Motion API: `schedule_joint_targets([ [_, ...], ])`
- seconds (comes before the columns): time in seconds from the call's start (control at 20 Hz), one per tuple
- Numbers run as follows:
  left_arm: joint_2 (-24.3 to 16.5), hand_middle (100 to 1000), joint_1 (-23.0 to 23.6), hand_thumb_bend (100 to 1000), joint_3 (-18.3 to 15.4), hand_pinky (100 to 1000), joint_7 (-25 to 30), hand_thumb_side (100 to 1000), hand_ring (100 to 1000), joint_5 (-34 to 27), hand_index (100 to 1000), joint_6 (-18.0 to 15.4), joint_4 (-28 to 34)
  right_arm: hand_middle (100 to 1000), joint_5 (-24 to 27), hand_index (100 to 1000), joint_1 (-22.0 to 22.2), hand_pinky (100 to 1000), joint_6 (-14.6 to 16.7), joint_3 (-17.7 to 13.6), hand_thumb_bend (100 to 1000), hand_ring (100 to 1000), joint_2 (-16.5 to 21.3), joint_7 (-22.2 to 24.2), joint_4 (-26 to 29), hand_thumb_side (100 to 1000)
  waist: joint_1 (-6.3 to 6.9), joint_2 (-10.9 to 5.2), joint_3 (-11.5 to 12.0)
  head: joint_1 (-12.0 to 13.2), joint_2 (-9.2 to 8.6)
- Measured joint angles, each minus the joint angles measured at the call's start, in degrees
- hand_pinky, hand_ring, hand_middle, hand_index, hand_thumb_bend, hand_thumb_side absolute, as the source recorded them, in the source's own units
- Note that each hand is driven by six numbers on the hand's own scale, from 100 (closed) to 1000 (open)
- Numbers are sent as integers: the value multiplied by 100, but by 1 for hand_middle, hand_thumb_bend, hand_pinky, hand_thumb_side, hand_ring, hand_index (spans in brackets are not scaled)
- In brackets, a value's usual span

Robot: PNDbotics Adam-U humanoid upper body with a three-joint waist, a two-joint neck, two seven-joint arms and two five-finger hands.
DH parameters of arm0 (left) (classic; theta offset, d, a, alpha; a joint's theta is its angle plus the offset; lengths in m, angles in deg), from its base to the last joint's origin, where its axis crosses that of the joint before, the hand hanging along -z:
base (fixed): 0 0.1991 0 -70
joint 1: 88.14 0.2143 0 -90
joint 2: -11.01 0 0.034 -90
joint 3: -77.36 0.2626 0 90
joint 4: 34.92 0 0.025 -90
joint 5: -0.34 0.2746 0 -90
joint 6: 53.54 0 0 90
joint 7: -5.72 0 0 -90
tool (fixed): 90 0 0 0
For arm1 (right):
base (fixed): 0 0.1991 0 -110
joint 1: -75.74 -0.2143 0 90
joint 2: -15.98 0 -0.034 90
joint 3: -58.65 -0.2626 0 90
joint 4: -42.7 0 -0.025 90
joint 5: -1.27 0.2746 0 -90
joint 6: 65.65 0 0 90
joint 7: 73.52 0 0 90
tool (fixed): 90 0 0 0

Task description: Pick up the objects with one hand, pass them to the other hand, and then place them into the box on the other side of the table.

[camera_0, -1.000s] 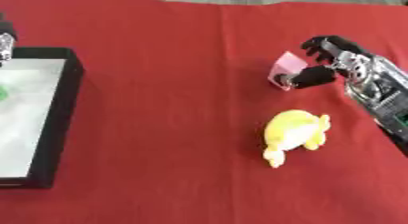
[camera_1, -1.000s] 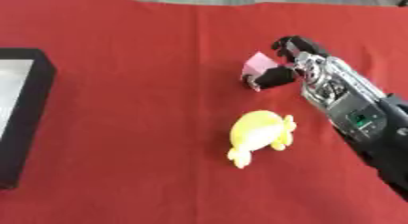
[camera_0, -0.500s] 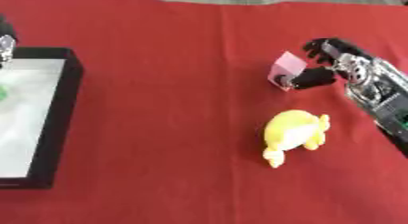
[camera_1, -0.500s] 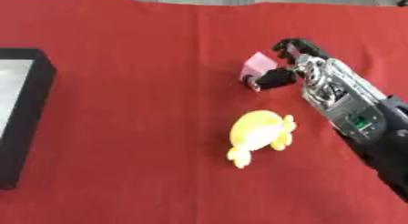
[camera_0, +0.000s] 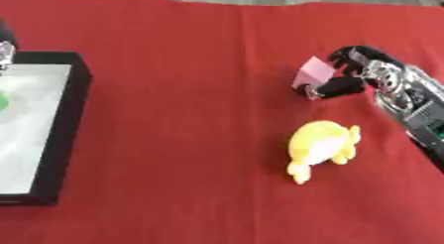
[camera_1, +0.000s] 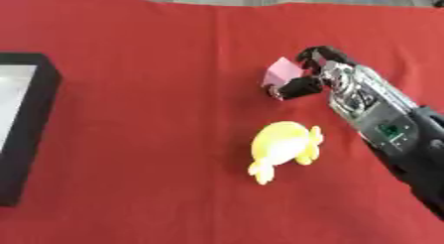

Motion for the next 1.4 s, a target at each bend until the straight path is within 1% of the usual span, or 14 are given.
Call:
schedule_joint_targets([
  [0.4, 2, 616, 0, 100, 0, 829, -3, 298, 655, 2, 667, -3, -1, 813, 245, 880, -1, 894, -24, 2, 494, 858, 0, -187, -89, 411, 0, 40, 33, -26, -5],
  [0.55, 2, 616, 0, 100, 0, 829, -4, 298, 656, 9, 667, -4, -2, 809, 299, 874, 0, 893, -23, 3, 474, 856, -1, -254, -128, 380, 0, 65, 44, -33, -6],
  [0.75, 2, 617, -1, 100, 0, 830, -5, 292, 657, 13, 667, -8, -2, 800, 361, 863, 0, 895, -30, 3, 435, 852, -1, -319, -173, 240, 0, 69, 44, -41, -6],
  [0.8, 2, 617, -1, 100, 0, 830, -5, 291, 657, 14, 667, -8, -2, 799, 379, 862, 1, 895, -34, 3, 434, 851, -1, -328, -187, 233, 0, 69, 43, -41, -6],
  [0.85, 2, 617, -1, 100, 0, 831, -5, 287, 657, 14, 667, -8, -3, 797, 398, 859, 1, 896, -40, 3, 433, 850, -1, -336, -194, 196, 0, 69, 41, -41, -6],
  [0.9, 2, 617, -1, 100, 0, 831, -5, 287, 657, 15, 667, -8, -3, 797, 412, 859, 1, 896, -42, 3, 434, 849, -1, -339, -196, 194, 0, 69, 39, -41, -6],
  [0.95, 2, 617, -1, 100, 0, 832, -4, 287, 657, 15, 667, -9, -4, 794, 428, 856, 1, 896, -43, 3, 407, 848, -1, -342, -197, 212, 0, 69, 37, -41, -7],
  [1.15, 2, 616, -2, 100, 0, 832, -4, 286, 656, 17, 667, -9, -9, 784, 483, 843, -2, 897, -40, 2, 335, 846, -1, -394, -213, 205, 0, 69, 37, -42, -48],
  [1.4, 3, 615, -3, 100, 0, 833, -10, 288, 656, 17, 666, -14, -36, 773, 551, 829, -4, 893, -46, 2, 291, 843, -1, -488, -226, 177, 0, 69, 42, -48, -52],
])
